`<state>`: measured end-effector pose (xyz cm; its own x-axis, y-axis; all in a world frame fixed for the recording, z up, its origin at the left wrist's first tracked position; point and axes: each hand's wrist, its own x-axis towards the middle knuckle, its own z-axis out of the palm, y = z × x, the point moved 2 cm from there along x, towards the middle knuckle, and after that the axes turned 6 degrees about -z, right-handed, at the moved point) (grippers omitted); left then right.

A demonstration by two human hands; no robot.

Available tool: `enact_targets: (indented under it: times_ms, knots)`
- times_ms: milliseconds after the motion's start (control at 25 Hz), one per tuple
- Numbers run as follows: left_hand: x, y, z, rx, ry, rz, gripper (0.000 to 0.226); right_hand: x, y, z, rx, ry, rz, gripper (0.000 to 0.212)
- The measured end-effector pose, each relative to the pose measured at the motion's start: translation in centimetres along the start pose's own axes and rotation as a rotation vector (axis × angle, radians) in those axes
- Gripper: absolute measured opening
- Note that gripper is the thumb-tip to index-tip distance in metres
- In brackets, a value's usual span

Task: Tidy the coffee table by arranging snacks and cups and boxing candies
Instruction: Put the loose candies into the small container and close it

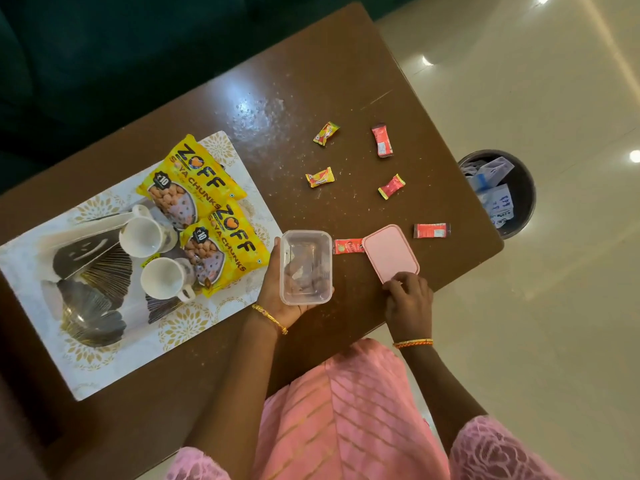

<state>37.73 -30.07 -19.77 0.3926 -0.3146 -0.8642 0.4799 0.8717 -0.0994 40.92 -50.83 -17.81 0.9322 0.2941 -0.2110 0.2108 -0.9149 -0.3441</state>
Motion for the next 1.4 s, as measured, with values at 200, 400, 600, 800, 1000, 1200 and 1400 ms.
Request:
enact_targets:
  times_ms: [200,400,600,800,1000,1200,1400]
  knots:
    - [0.6,0.4,-1.2,0.051,-0.065,0.055,0.055,2.5,-2.6,-0.6,0.14,0.133,0.007,0.015]
    - [0.3,0.6,-1.2,0.09,-0.083,0.094,0.055,6.3,-5.9,1.0,-0.026,-0.067,-0.067,0.028]
    - [0.3,0.5,-1.1,0.079,-0.094,0.052,0.062,5.8,-4.9,1.5,-0.196,0.02,-0.192,0.022]
    - [0.4,0.7,-1.6,0.042,-0.079,0.079,0.058,7.1,-5.5,0.0,-0.003,-0.091,-0.124,0.025]
    - [0.5,0.2,-1.5,0.078,-0.064,0.05,0.062,3.4,-9.9,-3.8,0.793,0.116,0.284,0.013]
    - [0.2,-0.5,-1.9,0.092,-0.149,0.118,0.057,1.3,-13.0,-1.7,0.567,-0.053,0.288,0.017]
    - [0.6,-0.5,-1.8,0.143,-0.064,0.09,0.059,2.0,-11.2,-1.6,0.592,0.076,0.306,0.014]
